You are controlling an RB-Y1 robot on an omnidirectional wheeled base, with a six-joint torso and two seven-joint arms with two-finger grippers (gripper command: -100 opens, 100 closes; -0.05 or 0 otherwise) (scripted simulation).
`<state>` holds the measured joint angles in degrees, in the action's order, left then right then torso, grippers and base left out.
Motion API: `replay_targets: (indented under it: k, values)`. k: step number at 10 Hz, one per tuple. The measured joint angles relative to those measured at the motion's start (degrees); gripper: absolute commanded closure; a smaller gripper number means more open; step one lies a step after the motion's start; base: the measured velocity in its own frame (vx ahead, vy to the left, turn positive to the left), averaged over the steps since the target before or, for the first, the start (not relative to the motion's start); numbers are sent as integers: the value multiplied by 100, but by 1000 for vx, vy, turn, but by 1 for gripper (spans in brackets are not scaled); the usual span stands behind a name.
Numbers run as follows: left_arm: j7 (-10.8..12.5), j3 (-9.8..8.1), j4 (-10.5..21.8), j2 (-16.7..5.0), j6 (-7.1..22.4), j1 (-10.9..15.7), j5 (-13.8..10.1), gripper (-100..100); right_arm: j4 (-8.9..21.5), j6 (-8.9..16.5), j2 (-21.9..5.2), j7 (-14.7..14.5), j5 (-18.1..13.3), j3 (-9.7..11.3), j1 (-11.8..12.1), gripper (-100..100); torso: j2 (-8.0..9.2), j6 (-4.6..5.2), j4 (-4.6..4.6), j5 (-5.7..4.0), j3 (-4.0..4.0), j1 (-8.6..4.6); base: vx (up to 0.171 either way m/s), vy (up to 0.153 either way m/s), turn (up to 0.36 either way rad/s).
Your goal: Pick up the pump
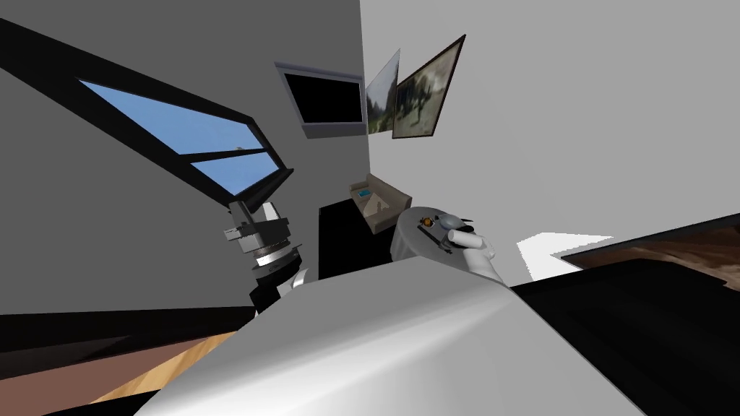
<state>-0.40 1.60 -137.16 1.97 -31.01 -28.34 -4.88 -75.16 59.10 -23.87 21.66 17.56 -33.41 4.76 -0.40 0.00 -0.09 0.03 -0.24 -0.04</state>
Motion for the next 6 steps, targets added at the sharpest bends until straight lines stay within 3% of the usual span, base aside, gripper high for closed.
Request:
replay_targets:
  k: [6]
  values:
    - [0,0,0,0,0,0,0,0,543,957,-277,336,235,-333,-74,-100,-7,0,-2,-1,-5,-5,118,-5,33]
